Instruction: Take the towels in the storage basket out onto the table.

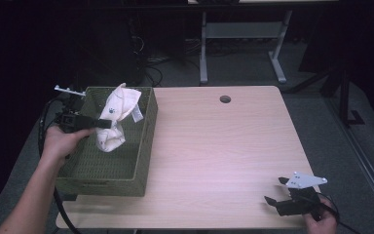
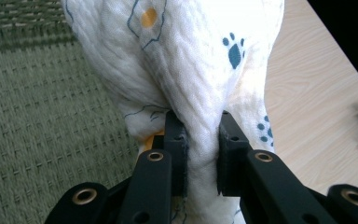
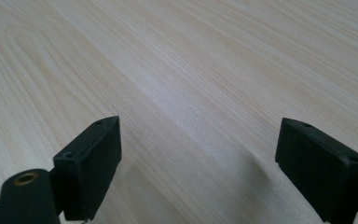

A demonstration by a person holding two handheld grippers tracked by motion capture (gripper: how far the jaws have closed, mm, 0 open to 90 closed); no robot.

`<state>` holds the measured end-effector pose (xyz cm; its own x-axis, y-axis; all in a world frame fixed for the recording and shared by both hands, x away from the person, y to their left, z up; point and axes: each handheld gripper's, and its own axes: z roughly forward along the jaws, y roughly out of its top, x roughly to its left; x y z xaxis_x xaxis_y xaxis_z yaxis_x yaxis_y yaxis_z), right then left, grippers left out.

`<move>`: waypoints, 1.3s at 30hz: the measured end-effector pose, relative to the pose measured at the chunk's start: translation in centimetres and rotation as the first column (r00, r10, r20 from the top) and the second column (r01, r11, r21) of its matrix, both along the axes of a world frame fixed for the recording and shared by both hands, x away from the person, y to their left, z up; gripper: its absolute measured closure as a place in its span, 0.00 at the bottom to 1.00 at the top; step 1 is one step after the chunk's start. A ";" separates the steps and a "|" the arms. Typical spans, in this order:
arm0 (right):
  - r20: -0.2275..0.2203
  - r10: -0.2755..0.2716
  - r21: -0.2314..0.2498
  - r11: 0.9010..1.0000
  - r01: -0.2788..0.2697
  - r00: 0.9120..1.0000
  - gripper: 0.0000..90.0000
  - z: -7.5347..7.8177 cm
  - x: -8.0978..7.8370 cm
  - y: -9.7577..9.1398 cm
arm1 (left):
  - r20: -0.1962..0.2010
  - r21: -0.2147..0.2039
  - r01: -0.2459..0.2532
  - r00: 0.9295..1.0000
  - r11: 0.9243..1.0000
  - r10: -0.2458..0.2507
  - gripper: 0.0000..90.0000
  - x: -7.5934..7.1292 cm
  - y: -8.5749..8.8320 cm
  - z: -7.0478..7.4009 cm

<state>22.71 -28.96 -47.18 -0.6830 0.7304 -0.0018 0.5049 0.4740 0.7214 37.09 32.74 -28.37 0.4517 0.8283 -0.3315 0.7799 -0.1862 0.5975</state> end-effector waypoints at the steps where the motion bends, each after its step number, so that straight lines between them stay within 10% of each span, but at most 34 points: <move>1: 0.002 0.000 0.002 1.000 0.000 1.000 0.16 0.0 0.0 0.0 | 0.004 0.001 0.003 1.000 1.000 -0.003 0.86 0.0 -0.1 0.2; 39: 0.009 -0.004 0.016 1.000 0.004 1.000 0.16 0.2 -0.1 -0.1 | 0.052 -0.022 0.199 0.979 0.980 -0.197 0.86 0.4 -9.3 2.3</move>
